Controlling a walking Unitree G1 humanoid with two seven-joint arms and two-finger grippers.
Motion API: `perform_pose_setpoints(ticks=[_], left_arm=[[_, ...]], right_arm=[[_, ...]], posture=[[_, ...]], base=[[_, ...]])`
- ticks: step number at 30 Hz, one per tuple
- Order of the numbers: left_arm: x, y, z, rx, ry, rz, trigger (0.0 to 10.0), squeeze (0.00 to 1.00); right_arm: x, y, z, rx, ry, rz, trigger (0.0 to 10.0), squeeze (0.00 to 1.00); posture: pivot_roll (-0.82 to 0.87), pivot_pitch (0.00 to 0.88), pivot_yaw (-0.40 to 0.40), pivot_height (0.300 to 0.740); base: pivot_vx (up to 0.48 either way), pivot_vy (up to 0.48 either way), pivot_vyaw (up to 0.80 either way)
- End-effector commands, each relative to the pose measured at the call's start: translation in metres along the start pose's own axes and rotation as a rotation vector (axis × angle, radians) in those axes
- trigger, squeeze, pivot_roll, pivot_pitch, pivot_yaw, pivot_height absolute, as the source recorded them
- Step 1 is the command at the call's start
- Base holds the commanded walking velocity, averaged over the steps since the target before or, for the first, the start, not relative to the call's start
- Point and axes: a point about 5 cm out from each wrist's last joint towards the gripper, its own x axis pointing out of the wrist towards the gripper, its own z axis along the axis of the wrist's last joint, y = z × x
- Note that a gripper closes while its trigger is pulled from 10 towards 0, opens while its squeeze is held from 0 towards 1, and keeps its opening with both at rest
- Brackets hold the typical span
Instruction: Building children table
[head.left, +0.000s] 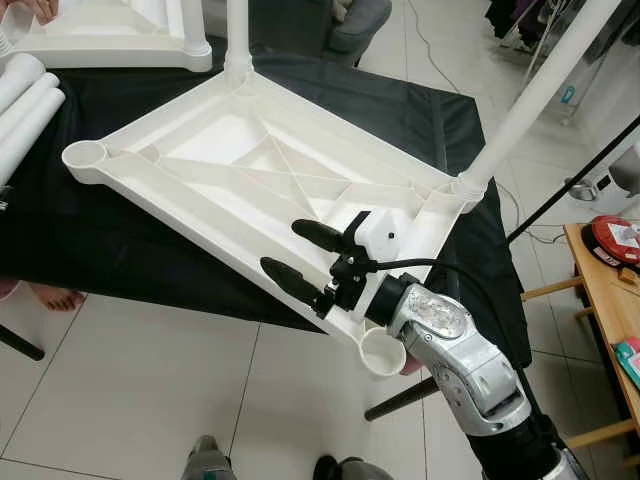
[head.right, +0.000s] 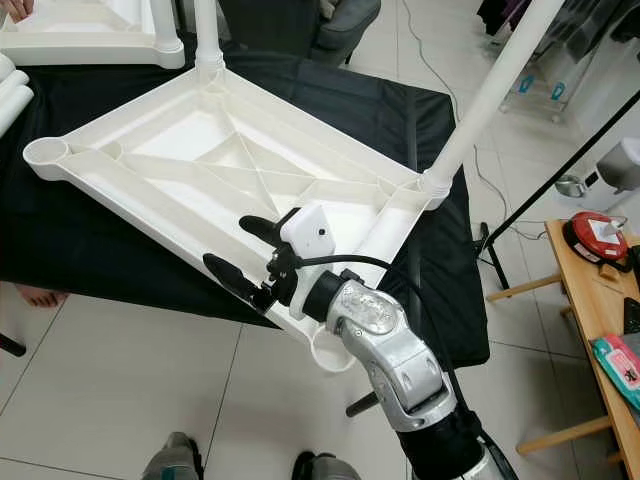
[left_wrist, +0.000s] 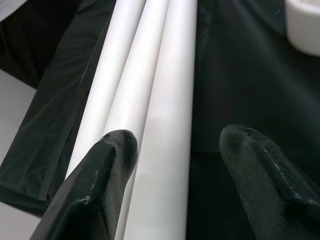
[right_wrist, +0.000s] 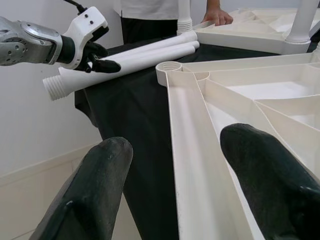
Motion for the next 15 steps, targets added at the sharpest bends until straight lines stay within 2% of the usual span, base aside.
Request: perform_pose_setpoints(ticks=[1,2,3,4,5,8,9,15], left_arm=[[-0.001,0.004,-0.008,0.003,0.036,0.045,10.0,0.0],[-0.001,0.004,-0.008,0.003,0.036,0.045,10.0,0.0],[-0.002,0.008,-0.012,0.01,0.047,0.057,10.0,0.39],[-0.002,0.008,-0.012,0.01,0.047,0.057,10.0,0.39],[-0.003,0.009,-0.014,-0.013,0.053,0.05,10.0,1.0],[-0.004,0.008,-0.018,-0.061,0.067,-0.008,10.0,1.0],[-0.003,0.006,-0.02,-0.077,0.075,-0.027,10.0,0.0],[-0.004,0.007,-0.023,-0.093,0.092,-0.023,10.0,0.0]], right_arm=[[-0.005,-0.001,0.003,0.007,-0.001,-0.007,10.0,0.0],[-0.005,-0.001,0.003,0.007,-0.001,-0.007,10.0,0.0],[-0.006,-0.002,0.003,0.007,0.003,-0.01,10.0,0.0],[-0.006,-0.002,0.003,0.007,0.003,-0.01,10.0,0.0],[-0.008,-0.002,0.003,0.007,0.007,-0.013,10.0,0.0],[-0.01,-0.003,0.003,0.007,0.014,-0.017,10.0,0.0],[-0.011,-0.004,0.003,0.008,0.017,-0.019,10.0,0.0],[-0.011,-0.005,0.004,0.009,0.023,-0.023,10.0,0.0]], posture=[[0.18,0.183,-0.122,0.74],[0.18,0.183,-0.122,0.74],[0.18,0.188,-0.125,0.74],[0.18,0.188,-0.125,0.74],[0.18,0.194,-0.127,0.74],[0.18,0.195,-0.128,0.74],[0.18,0.199,-0.131,0.74],[0.17,0.204,-0.141,0.74]], base=[[0.0,0.0,0.0],[0.0,0.0,0.0],[0.0,0.0,0.0],[0.0,0.0,0.0],[0.0,0.0,0.0],[0.0,0.0,0.0],[0.0,0.0,0.0],[0.0,0.0,0.0]])
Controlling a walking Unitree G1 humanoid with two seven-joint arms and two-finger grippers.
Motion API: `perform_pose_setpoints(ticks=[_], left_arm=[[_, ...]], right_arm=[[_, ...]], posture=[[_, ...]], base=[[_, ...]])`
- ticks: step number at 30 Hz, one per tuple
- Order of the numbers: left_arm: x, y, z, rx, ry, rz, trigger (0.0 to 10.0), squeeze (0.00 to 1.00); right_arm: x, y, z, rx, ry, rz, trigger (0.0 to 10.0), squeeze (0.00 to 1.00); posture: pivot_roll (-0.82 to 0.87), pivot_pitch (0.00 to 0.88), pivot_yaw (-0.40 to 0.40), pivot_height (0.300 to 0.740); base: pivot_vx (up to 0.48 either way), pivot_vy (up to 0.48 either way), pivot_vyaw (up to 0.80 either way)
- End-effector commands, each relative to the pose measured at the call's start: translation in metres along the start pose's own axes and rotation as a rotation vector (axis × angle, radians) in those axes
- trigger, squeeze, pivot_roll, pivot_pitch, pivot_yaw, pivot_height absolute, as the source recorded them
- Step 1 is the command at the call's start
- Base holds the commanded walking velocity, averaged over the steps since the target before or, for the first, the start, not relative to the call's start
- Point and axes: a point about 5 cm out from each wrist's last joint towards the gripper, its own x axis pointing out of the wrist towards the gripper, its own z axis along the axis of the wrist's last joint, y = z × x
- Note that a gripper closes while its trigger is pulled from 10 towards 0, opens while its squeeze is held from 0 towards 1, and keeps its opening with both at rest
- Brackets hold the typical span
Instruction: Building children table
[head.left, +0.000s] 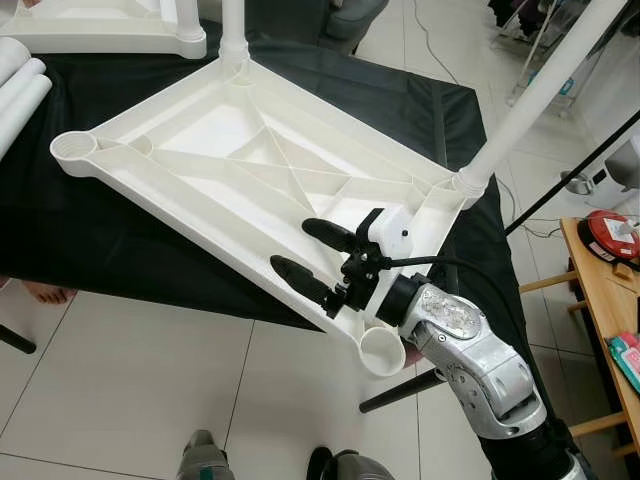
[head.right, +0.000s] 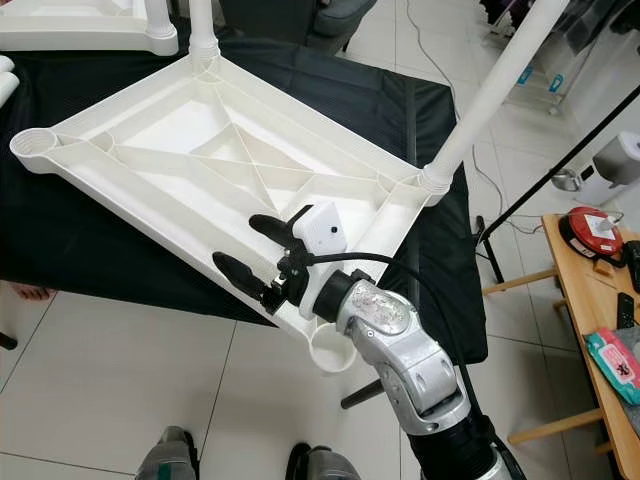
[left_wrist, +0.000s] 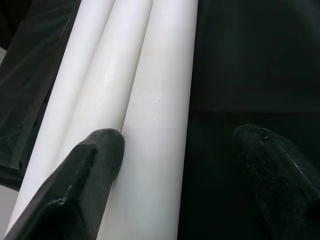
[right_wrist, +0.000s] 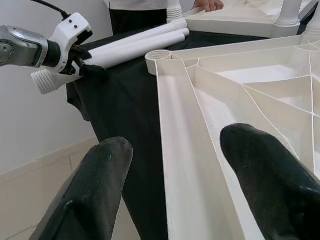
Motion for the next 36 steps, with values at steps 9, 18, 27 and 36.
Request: perform_pose_setpoints(ticks=[9,18,27,36], left_arm=[[-0.004,-0.005,-0.023,-0.13,0.148,-0.183,6.9,0.0],[-0.002,-0.019,-0.01,-0.147,0.119,-0.362,0.0,0.0],[0.001,-0.039,0.004,-0.168,0.068,-0.524,0.0,0.0],[-0.005,-0.047,0.094,-0.305,-0.388,-0.56,10.0,0.0]], right_arm=[[-0.006,-0.004,0.008,-0.004,0.004,-0.002,10.0,0.0],[-0.005,-0.004,0.009,-0.004,0.0,-0.021,10.0,0.0],[-0.004,-0.007,0.009,-0.006,0.001,-0.042,10.0,0.0],[-0.003,-0.014,0.009,0.012,-0.023,-0.115,10.0,0.0]], posture=[[0.17,0.21,-0.142,0.74],[0.17,0.212,-0.132,0.74],[0.18,0.211,-0.122,0.74],[0.2,0.198,-0.109,0.74]], base=[[0.0,0.0,0.0],[0.0,0.0,0.0],[0.0,0.0,0.0],[0.0,0.0,0.0]])
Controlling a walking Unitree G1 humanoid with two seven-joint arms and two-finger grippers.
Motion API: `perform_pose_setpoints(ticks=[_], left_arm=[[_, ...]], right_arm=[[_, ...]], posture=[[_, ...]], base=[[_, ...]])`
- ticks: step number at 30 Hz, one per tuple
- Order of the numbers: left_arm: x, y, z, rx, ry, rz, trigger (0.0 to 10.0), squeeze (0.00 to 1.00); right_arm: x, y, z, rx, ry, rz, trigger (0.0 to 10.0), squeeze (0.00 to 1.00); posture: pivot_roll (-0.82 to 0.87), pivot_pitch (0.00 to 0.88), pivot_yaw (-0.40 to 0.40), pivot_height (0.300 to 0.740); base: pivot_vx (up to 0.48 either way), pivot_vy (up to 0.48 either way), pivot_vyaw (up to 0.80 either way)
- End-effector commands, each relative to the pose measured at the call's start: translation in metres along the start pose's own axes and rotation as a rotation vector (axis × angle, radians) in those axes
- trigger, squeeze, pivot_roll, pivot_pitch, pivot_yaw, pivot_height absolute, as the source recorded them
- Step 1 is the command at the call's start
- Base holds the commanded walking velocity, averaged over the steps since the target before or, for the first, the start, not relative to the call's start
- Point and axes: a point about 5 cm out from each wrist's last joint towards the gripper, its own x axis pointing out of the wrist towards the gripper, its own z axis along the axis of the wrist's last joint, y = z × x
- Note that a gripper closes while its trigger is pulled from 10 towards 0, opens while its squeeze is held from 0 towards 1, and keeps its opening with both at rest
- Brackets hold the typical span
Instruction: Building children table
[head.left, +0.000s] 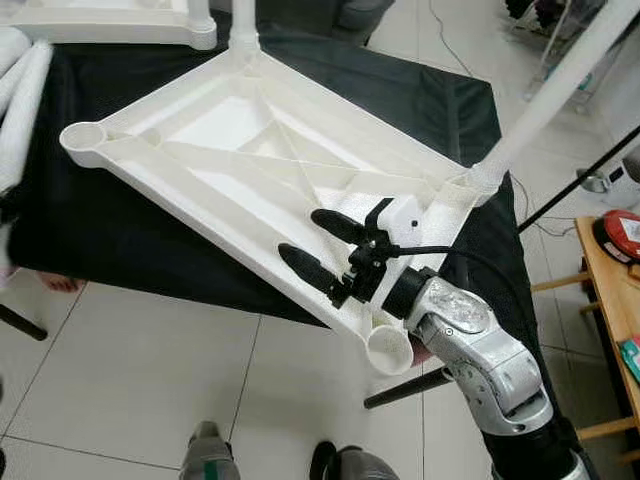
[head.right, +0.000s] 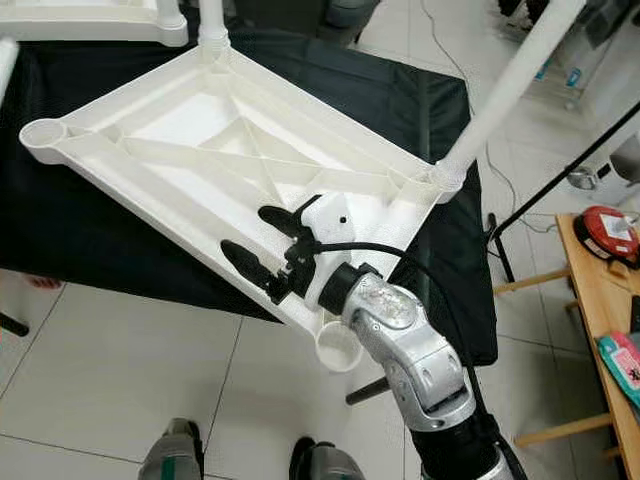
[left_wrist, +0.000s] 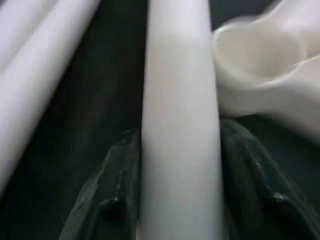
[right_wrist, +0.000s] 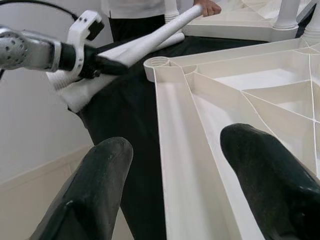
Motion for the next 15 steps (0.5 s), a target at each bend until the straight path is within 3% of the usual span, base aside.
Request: perform_pose_setpoints(ticks=[1,3,5,6,8,9,12,14,15], left_arm=[[0.002,-0.024,0.034,0.002,-0.18,-0.211,10.0,0.0],[0.003,-0.031,0.039,-0.002,-0.215,-0.227,10.0,0.0],[0.003,-0.058,0.051,0.026,-0.292,-0.315,10.0,0.0],[0.003,-0.058,0.051,0.026,-0.292,-0.315,10.0,0.0],[0.001,-0.08,0.06,0.031,-0.349,-0.386,10.0,0.0],[0.001,-0.08,0.06,0.031,-0.349,-0.386,10.0,0.0],[-0.009,-0.121,0.078,0.077,-0.467,-0.498,10.0,0.0],[-0.012,-0.135,0.082,0.093,-0.511,-0.525,10.0,0.0],[-0.012,-0.135,0.082,0.093,-0.511,-0.525,10.0,0.0]], right_arm=[[-0.001,-0.01,0.0,0.009,-0.008,-0.063,10.0,0.0],[0.0,-0.011,0.0,0.011,-0.014,-0.075,10.0,0.0],[0.002,-0.016,0.003,0.03,-0.04,-0.117,10.0,0.0],[0.002,-0.016,0.003,0.03,-0.04,-0.117,10.0,0.0],[0.003,-0.019,0.006,0.052,-0.062,-0.148,10.0,0.0],[0.003,-0.019,0.006,0.052,-0.062,-0.148,10.0,0.0],[0.003,-0.027,0.014,0.124,-0.126,-0.208,10.0,0.0],[0.001,-0.03,0.018,0.16,-0.159,-0.238,10.0,0.0],[0.001,-0.03,0.018,0.16,-0.159,-0.238,10.0,0.0]], posture=[[0.2,0.191,-0.107,0.74],[0.21,0.187,-0.104,0.74],[0.21,0.179,-0.1,0.74],[0.21,0.179,-0.1,0.74],[0.21,0.167,-0.094,0.74],[0.21,0.167,-0.094,0.74],[0.21,0.148,-0.082,0.74],[0.21,0.143,-0.078,0.74],[0.21,0.143,-0.078,0.74]], base=[[0.0,0.0,0.0],[0.0,0.0,0.0],[0.0,0.0,0.0],[0.0,0.0,0.0],[0.0,0.0,0.0],[0.0,0.0,0.0],[0.0,0.0,0.0],[0.0,0.0,0.0],[0.0,0.0,0.0]])
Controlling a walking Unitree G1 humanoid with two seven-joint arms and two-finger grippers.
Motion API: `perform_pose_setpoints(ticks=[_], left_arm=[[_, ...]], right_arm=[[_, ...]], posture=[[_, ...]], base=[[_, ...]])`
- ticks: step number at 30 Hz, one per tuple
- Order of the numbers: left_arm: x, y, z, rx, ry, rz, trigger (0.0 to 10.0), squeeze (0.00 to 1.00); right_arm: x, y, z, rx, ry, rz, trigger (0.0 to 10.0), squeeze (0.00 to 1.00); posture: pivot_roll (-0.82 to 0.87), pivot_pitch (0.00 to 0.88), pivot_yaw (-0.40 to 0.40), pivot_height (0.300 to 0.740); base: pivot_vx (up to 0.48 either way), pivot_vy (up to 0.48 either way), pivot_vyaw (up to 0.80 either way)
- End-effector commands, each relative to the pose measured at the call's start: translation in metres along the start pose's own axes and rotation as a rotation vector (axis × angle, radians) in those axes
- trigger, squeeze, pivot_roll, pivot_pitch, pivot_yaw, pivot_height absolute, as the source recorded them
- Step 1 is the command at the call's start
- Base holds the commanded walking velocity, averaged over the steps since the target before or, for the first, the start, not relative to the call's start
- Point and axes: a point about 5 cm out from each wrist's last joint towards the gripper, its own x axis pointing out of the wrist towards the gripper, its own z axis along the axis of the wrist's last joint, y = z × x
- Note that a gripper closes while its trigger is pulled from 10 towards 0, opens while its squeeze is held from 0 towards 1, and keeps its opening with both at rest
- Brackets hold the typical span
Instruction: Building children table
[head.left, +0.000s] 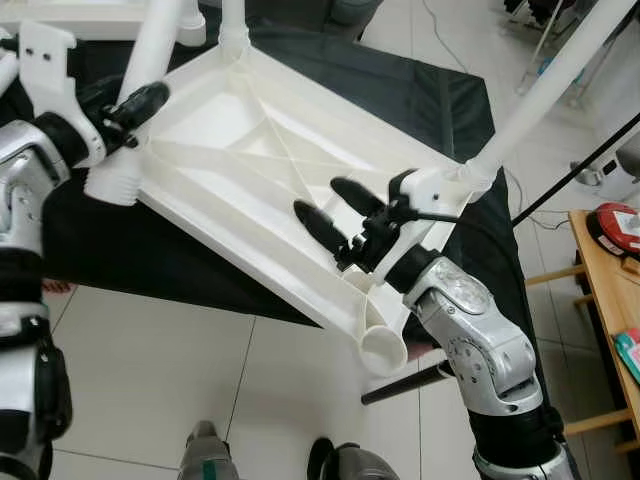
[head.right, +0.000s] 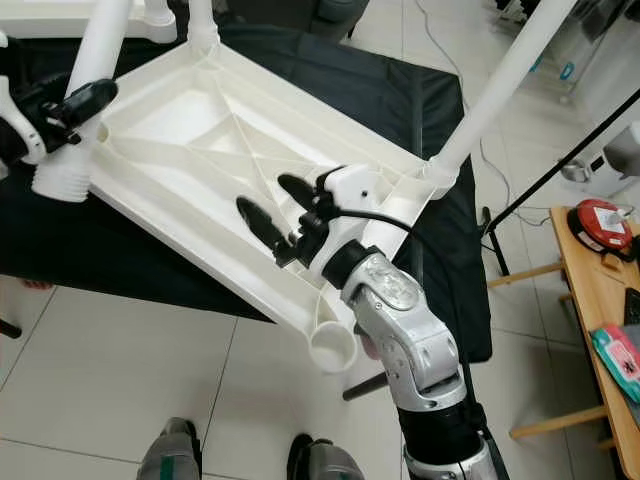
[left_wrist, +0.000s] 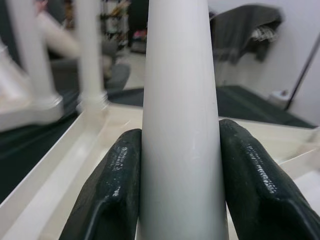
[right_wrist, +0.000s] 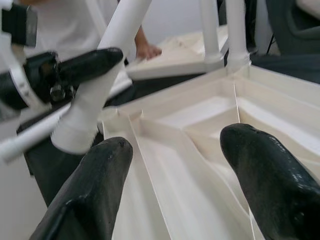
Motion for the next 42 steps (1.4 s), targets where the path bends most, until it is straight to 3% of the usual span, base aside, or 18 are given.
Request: perform_pose_setpoints(ticks=[1,2,3,6,7,9,13,14,17,24,32,42], left_arm=[[0.004,-0.012,0.007,0.067,-0.026,-0.029,10.0,0.0],[0.009,-0.026,0.005,0.144,-0.034,-0.069,10.0,0.0],[0.009,-0.026,0.005,0.144,-0.034,-0.069,10.0,0.0],[0.018,-0.06,0.003,0.297,-0.068,-0.169,10.0,0.0],[0.021,-0.071,0.004,0.309,-0.083,-0.194,10.0,0.0],[0.021,-0.071,0.004,0.309,-0.083,-0.194,10.0,0.0],[0.028,-0.095,0.002,0.317,-0.122,-0.242,10.0,0.0],[0.028,-0.095,0.002,0.317,-0.122,-0.242,10.0,0.0],[0.033,-0.114,0.005,0.309,-0.189,-0.276,10.0,0.0],[0.035,-0.135,0.007,0.349,-0.249,-0.332,10.0,0.0],[0.039,-0.166,0.01,0.375,-0.316,-0.434,10.0,0.0],[0.04,-0.175,0.011,0.398,-0.335,-0.456,10.0,0.0]], right_arm=[[-0.004,-0.006,0.003,0.042,-0.019,-0.034,10.0,0.0],[-0.004,-0.01,0.013,0.09,-0.072,-0.054,10.0,0.0],[-0.004,-0.01,0.013,0.09,-0.072,-0.054,10.0,0.0],[-0.003,-0.018,0.037,0.203,-0.192,-0.072,10.0,0.0],[-0.002,-0.02,0.043,0.234,-0.224,-0.069,10.0,0.0],[-0.002,-0.02,0.043,0.234,-0.224,-0.069,10.0,0.0],[0.0,-0.026,0.057,0.313,-0.295,-0.062,10.0,0.0],[0.0,-0.026,0.057,0.313,-0.295,-0.062,10.0,0.0],[0.0,-0.033,0.055,0.374,-0.285,-0.08,10.0,0.0],[-0.001,-0.041,0.046,0.46,-0.238,-0.118,10.0,0.0],[0.007,-0.04,0.042,0.55,-0.199,-0.054,10.0,0.0],[0.011,-0.034,0.034,0.594,-0.147,0.01,10.0,0.0]], posture=[[0.21,0.138,-0.076,0.74],[0.21,0.129,-0.073,0.74],[0.21,0.129,-0.073,0.74],[0.21,0.118,-0.071,0.74],[0.21,0.109,-0.067,0.74],[0.21,0.109,-0.067,0.74],[0.21,0.101,-0.065,0.74],[0.21,0.101,-0.065,0.74],[0.21,0.096,-0.064,0.74],[0.21,0.096,-0.064,0.74],[0.21,0.098,-0.075,0.74],[0.21,0.102,-0.081,0.74]], base=[[0.0,0.0,0.0],[0.0,0.0,0.0],[0.0,0.0,0.0],[0.0,0.0,0.0],[0.0,0.0,0.0],[0.0,0.0,0.0],[0.0,0.0,0.0],[0.0,0.0,0.0],[0.0,0.0,0.0],[0.0,0.0,0.0],[0.0,0.0,0.0],[0.0,0.0,0.0]])
